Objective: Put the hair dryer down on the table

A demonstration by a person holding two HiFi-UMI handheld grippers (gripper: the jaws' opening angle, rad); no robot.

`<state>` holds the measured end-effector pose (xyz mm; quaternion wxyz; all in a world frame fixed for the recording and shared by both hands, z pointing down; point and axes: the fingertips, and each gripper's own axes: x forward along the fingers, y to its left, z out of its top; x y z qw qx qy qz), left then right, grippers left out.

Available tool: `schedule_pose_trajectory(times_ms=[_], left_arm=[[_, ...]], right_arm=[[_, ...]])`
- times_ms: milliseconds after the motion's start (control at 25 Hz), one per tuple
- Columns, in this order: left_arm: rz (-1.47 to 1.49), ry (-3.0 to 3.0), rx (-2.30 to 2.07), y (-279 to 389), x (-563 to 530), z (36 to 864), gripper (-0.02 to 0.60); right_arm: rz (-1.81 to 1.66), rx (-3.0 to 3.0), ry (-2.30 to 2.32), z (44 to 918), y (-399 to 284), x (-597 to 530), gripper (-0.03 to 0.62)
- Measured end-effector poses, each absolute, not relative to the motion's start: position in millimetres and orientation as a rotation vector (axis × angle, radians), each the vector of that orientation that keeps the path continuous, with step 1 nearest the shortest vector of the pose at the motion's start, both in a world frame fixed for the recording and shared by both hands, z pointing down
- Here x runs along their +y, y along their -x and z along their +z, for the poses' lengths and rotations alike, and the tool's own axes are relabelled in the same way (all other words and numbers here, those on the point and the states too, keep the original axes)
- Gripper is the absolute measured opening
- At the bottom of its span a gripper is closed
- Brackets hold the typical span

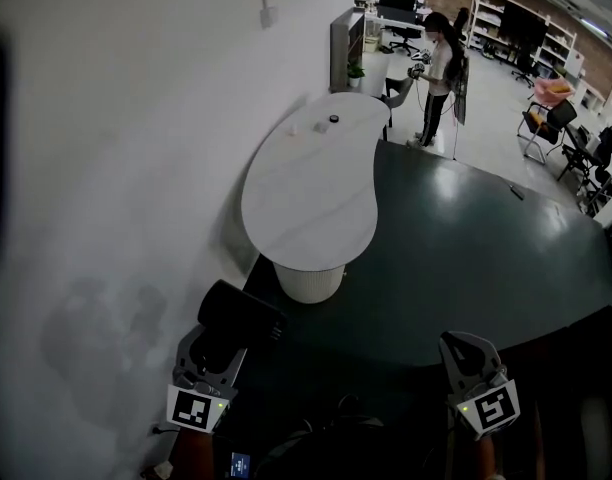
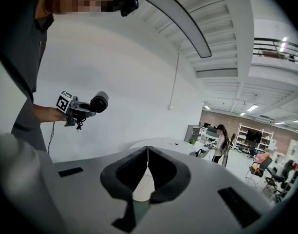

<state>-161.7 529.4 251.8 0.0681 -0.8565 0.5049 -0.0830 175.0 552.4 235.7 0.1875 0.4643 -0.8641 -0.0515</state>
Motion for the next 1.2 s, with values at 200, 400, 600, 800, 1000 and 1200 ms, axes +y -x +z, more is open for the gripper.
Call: schedule_pose_trajectory(times_ms=[200,400,600,800,1000,1200], left_arm=[[-0.278,2.544,1.54,141.0,505.5,247.7,0.216],[-0.306,2.516,1.539,114.5,499.3,241.5,0.216],[-0.333,2.522,1.523,102.0,489.5,241.2,0.215],[-0.326,2.548,1.523,109.7,473.2,242.7,0.216],[-0.318,2.58,1.5,132.1,443.9,250.3,0.216],[-0.281,2.607,1.483,156.1,414.1,252.2,0.215]], right_arm=[[-0.154,-2.454,-1.293,232.6,-200.5,525.4,0.009],[-0.145,-2.47,-1.288,235.0,-225.3,514.5,0.009],[-0.127,-2.479,-1.296,238.0,-234.0,501.9,0.009],[-0.107,-2.467,-1.307,240.8,-225.6,488.2,0.009],[-0.105,-2.45,-1.331,235.0,-199.7,470.2,0.009],[-0.111,-2.421,-1.35,233.1,-175.2,448.1,0.009]])
